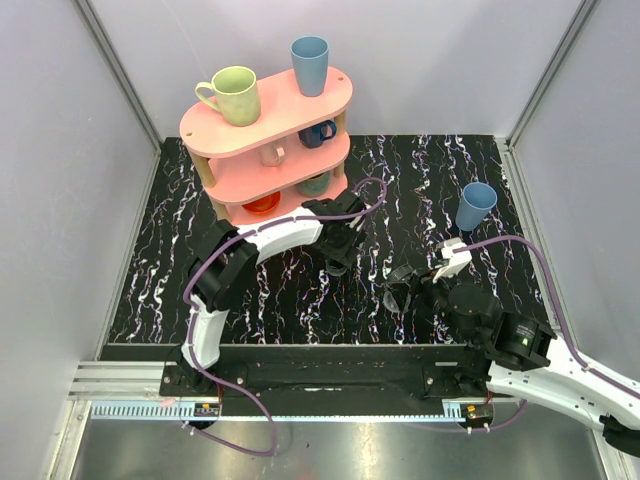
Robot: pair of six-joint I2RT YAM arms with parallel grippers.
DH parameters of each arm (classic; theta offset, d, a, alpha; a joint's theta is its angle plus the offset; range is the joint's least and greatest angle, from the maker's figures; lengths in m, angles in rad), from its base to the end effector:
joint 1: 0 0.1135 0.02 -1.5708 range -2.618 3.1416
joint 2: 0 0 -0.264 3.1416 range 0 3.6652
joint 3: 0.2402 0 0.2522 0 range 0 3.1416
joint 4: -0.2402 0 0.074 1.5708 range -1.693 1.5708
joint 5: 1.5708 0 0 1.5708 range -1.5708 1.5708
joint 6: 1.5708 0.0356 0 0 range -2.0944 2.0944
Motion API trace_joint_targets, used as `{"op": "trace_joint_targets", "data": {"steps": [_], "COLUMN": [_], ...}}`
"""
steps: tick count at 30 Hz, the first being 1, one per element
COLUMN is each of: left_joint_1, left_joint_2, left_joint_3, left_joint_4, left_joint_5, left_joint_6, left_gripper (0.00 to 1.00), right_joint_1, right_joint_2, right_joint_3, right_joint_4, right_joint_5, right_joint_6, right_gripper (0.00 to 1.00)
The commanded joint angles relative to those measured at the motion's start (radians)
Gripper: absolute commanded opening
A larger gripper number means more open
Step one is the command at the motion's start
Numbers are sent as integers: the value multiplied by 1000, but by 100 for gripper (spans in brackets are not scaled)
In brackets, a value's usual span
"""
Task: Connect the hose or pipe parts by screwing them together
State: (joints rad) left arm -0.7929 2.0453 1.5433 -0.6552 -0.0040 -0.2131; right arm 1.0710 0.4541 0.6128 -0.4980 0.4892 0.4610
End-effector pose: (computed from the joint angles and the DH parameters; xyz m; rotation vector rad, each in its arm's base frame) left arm 0.3007 -0.3050 0.1827 0.7891 2.6493 -0.2747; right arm 0.0696 0.0925 0.2922 -0.2481 1.8950 0.5846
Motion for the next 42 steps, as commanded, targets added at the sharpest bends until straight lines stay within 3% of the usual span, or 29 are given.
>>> {"op": "trace_joint_targets", "data": {"steps": [1, 6, 7, 9, 10, 14, 17, 20, 26, 33, 37, 42], "left_joint_1": [-8, -8, -8, -8, -8, -9, -6, 1, 90, 126, 126, 126], "left_joint_2": [-23, -31, -33, -40, -51, -109, -198, -354, -744, -1118, -1267, -1401], "left_joint_3": [-18, -28, -28, -32, -35, -61, -101, -240, -512, -673, -752, -807], "left_joint_4": [28, 29, 31, 29, 29, 31, 48, 119, 293, 380, 460, 447], "left_joint_5": [-31, -34, -34, -42, -47, -38, 39, 145, 370, 590, 647, 693], "left_joint_6": [17, 23, 23, 20, 15, -12, -46, -107, -245, -327, -397, -410], "left_gripper": [68, 61, 48, 36, 22, 1, 0, 0, 0, 0, 0, 0], "right_joint_1": [1, 1, 1, 0, 1, 1, 1, 1, 1, 1, 1, 1], "right_joint_2": [4, 6, 8, 11, 11, 21, 29, 43, 61, 172, 245, 333], "right_joint_3": [39, 38, 36, 35, 31, 7, -37, -106, -219, -321, -280, -260], "right_joint_4": [70, 78, 79, 82, 85, 125, 215, 358, 746, 1240, 1270, 1361], "right_joint_5": [35, 34, 35, 32, 31, -17, -69, -147, -466, -866, -1012, -1052], "right_joint_6": [-12, -16, -16, -18, -18, -53, -106, -175, -251, -396, -455, -456], "right_gripper": [29, 29, 29, 28, 28, 28, 28, 27, 29, 29, 29, 32]}}
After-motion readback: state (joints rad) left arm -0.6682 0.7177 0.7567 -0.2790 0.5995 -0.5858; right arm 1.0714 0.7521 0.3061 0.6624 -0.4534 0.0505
